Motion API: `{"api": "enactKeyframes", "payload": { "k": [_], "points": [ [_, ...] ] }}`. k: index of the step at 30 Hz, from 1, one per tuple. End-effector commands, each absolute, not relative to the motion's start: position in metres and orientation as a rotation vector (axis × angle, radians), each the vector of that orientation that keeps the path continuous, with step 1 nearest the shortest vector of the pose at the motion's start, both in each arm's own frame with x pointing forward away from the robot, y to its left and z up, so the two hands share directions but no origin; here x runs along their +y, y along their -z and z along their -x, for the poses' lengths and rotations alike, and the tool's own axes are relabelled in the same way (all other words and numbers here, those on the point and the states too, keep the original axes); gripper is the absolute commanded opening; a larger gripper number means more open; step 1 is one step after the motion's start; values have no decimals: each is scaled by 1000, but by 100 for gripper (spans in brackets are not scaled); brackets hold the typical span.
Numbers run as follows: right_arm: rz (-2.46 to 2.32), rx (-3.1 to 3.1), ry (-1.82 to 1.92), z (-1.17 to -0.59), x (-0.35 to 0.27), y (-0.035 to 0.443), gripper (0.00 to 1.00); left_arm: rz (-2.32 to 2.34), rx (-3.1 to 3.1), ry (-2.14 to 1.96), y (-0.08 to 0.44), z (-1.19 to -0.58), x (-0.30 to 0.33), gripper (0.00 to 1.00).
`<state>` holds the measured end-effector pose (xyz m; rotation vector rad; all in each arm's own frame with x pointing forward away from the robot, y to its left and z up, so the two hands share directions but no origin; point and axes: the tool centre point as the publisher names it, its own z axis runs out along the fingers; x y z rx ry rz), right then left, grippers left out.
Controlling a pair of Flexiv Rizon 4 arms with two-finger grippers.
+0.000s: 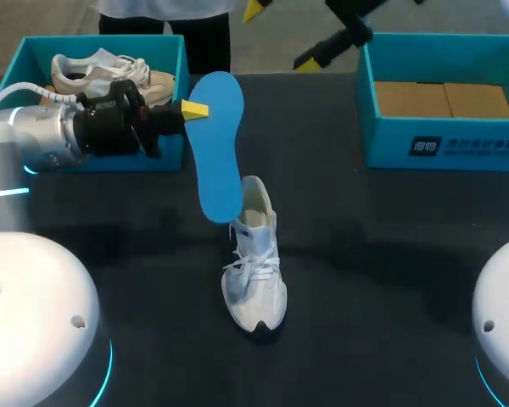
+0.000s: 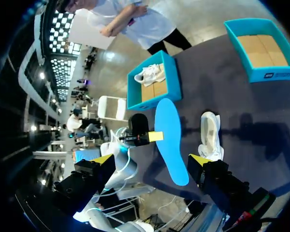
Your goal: Take the shoe out of the shoebox, open the shoe tongue, remove and reinsert the insole, then place the shoe into the shoebox
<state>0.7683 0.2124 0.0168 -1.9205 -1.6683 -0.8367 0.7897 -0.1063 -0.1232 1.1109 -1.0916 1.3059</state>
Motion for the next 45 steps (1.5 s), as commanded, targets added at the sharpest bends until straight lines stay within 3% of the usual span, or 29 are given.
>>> {"api": "enactKeyframes", "payload": {
  "k": [1, 19, 45],
  "points": [
    [2176, -1891, 523, -767, 233, -25, 100, -1115, -1093, -1306, 123, -789, -106, 0],
    [2392, -2089, 198, -771, 273, -16, 100, -1115, -1093, -1306, 123, -789, -106, 0],
    [2377, -2149, 179, -750, 306, 11, 100, -1115, -1093, -1306, 123, -789, -106, 0]
  ]
}}
